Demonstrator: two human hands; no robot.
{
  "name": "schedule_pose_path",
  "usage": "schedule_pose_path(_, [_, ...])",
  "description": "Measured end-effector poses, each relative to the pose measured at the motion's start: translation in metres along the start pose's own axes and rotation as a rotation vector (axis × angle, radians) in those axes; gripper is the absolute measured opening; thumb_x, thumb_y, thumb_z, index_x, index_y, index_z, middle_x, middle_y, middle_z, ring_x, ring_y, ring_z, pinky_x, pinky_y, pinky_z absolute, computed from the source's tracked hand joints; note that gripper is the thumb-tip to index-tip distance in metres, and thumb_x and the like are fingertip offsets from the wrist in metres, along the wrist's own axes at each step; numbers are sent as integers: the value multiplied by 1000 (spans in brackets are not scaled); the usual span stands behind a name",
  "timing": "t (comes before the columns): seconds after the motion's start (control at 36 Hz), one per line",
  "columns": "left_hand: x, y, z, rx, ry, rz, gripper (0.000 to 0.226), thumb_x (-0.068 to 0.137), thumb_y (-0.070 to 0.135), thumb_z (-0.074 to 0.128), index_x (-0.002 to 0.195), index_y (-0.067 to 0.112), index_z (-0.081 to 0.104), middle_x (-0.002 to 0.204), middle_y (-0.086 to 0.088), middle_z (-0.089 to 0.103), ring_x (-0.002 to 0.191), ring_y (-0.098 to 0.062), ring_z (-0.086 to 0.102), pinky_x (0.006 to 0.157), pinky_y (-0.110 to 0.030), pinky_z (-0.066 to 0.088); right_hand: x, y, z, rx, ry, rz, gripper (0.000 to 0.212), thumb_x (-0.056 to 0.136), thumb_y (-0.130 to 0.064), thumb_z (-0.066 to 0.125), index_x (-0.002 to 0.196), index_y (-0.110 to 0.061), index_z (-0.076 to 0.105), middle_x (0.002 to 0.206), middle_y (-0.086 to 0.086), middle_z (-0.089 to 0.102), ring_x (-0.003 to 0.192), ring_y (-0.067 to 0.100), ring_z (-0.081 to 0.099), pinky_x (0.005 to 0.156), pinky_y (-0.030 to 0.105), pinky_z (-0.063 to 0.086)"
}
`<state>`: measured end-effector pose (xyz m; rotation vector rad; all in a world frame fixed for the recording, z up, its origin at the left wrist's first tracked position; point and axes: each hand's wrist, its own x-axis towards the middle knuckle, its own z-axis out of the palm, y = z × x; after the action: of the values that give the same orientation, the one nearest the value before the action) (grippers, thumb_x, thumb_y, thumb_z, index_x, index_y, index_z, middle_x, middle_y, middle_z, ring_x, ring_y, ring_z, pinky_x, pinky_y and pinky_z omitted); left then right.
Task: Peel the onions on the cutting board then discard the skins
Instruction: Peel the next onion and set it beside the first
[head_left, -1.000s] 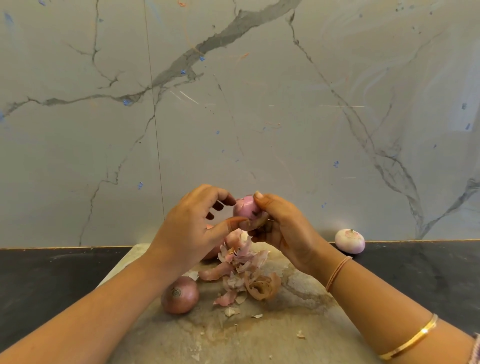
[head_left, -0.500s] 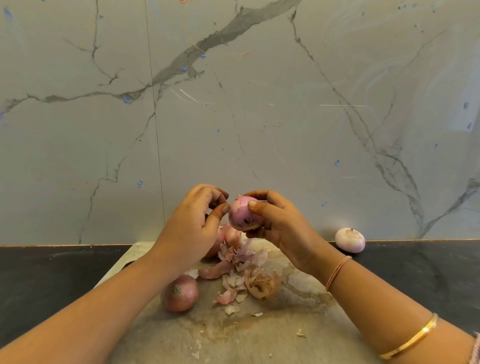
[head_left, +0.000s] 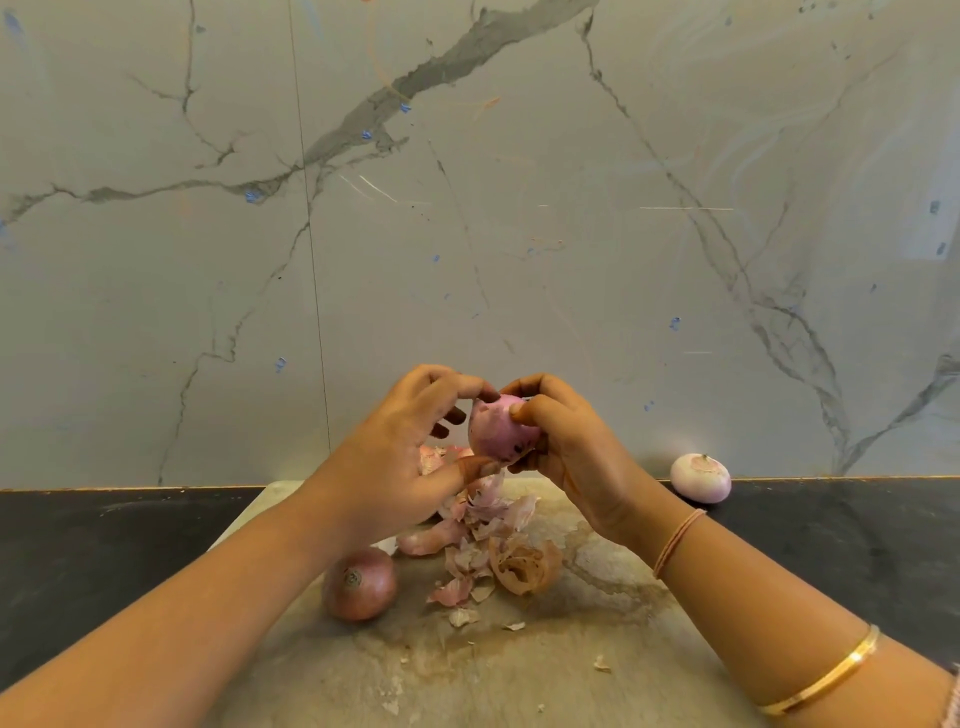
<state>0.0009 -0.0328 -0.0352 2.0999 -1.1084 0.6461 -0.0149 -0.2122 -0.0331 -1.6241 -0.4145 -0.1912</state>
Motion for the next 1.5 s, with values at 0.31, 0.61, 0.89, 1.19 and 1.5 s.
schedule_pose_path(0.31, [1,-2,-2,15,3,7,37,76,31,67,107,41,49,113,23,46,104,-3,52,89,-19,48,0,1,1,4,-32,12,31,71,-34,47,96,-18,55,105,13,56,85,25,56,62,25,49])
schedule_pose_path(0.61, [0,-2,-1,54,73,34,59,78,24,75,121,44,41,118,21,47,103,-3,53,86,-19,48,-1,-1,2,19,-6,28,31,72,-35,48,96,-18,55,101,11,56,78,21,57,60,24,49])
schedule_pose_path(0.89, [3,6,-3,78,162,99,31,82,33,61,110,21,67,102,15,62,96,2,58,80,-9,48,-1,1,1,-59,11,34,16,101,-27,44,107,-17,55,106,10,60,82,21,56,66,25,48])
schedule_pose_path(1.19, [2,9,-3,62,223,53,33,84,-2,66,104,24,60,95,15,64,94,2,61,81,-8,47,-1,1,3,16,38,64,21,101,-24,40,104,-12,57,103,15,58,81,21,56,66,27,49])
schedule_pose_path(1.5, [2,5,-5,164,117,-39,23,88,0,61,98,19,69,92,22,60,96,5,55,80,-5,44,1,-1,-3,399,176,163,28,99,-29,43,108,-8,59,98,17,56,77,25,57,64,29,51])
